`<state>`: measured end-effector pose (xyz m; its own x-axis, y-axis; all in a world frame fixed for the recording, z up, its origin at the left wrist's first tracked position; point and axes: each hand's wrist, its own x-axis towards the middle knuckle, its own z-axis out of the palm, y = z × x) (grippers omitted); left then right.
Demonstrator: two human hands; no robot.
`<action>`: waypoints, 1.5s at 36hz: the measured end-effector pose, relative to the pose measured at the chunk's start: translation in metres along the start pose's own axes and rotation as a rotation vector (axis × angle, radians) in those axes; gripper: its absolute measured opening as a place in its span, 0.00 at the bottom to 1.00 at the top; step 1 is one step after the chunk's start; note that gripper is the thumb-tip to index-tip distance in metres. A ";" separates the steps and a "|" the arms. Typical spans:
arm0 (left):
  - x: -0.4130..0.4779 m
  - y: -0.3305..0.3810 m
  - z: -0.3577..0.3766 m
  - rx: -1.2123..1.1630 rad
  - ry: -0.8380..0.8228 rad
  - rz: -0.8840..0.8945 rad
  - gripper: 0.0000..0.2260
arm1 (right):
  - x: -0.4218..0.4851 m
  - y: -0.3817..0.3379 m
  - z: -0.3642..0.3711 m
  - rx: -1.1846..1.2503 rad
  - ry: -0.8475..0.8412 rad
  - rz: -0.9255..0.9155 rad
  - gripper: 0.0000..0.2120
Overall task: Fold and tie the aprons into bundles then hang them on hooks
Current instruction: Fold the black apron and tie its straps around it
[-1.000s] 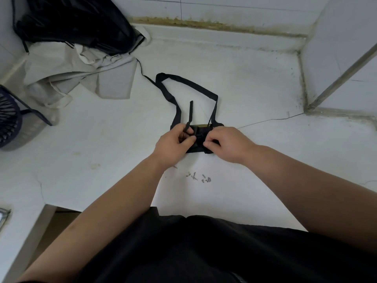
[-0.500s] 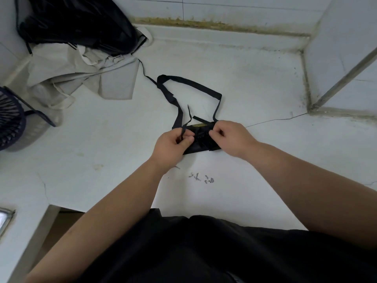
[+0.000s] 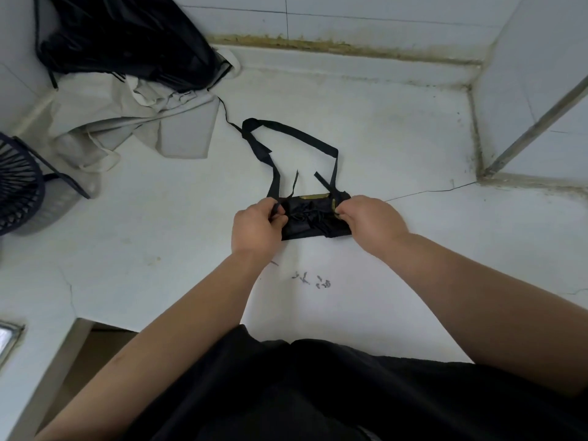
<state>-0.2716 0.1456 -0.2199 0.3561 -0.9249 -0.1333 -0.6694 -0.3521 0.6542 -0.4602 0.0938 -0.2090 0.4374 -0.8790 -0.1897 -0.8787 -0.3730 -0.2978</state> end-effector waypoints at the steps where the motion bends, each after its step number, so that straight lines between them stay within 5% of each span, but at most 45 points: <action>1: 0.000 0.000 -0.001 -0.017 -0.004 -0.011 0.02 | -0.002 0.001 0.001 -0.002 -0.022 -0.025 0.16; 9: 0.000 -0.001 -0.011 -0.493 -0.022 -0.246 0.06 | -0.024 -0.002 -0.002 0.033 -0.182 -0.084 0.36; 15: -0.001 0.004 -0.024 -0.853 -0.163 -0.377 0.09 | -0.011 0.002 -0.002 0.197 -0.075 -0.016 0.34; 22: -0.001 0.001 -0.019 -0.903 -0.019 -0.418 0.07 | -0.012 -0.003 0.007 0.292 0.048 -0.049 0.25; 30: -0.005 0.001 -0.021 -1.229 0.074 -0.527 0.09 | -0.008 -0.011 -0.011 0.578 0.177 0.104 0.17; 34: -0.006 0.005 -0.024 -1.172 0.062 -0.489 0.12 | -0.003 -0.010 -0.016 0.624 0.184 0.141 0.16; 39: -0.013 0.010 -0.026 -0.960 0.046 -0.409 0.19 | -0.001 -0.010 -0.023 0.703 0.196 0.171 0.02; 48: -0.022 0.021 -0.036 -0.717 -0.052 -0.246 0.05 | -0.007 -0.020 -0.031 0.928 0.153 0.294 0.12; 54: -0.025 0.021 -0.040 -0.526 0.044 -0.136 0.13 | -0.016 -0.029 -0.036 0.993 0.087 0.277 0.15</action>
<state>-0.2683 0.1671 -0.1729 0.4509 -0.8653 -0.2191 -0.2027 -0.3383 0.9189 -0.4488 0.1084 -0.1639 0.1942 -0.9297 -0.3128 -0.3758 0.2241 -0.8992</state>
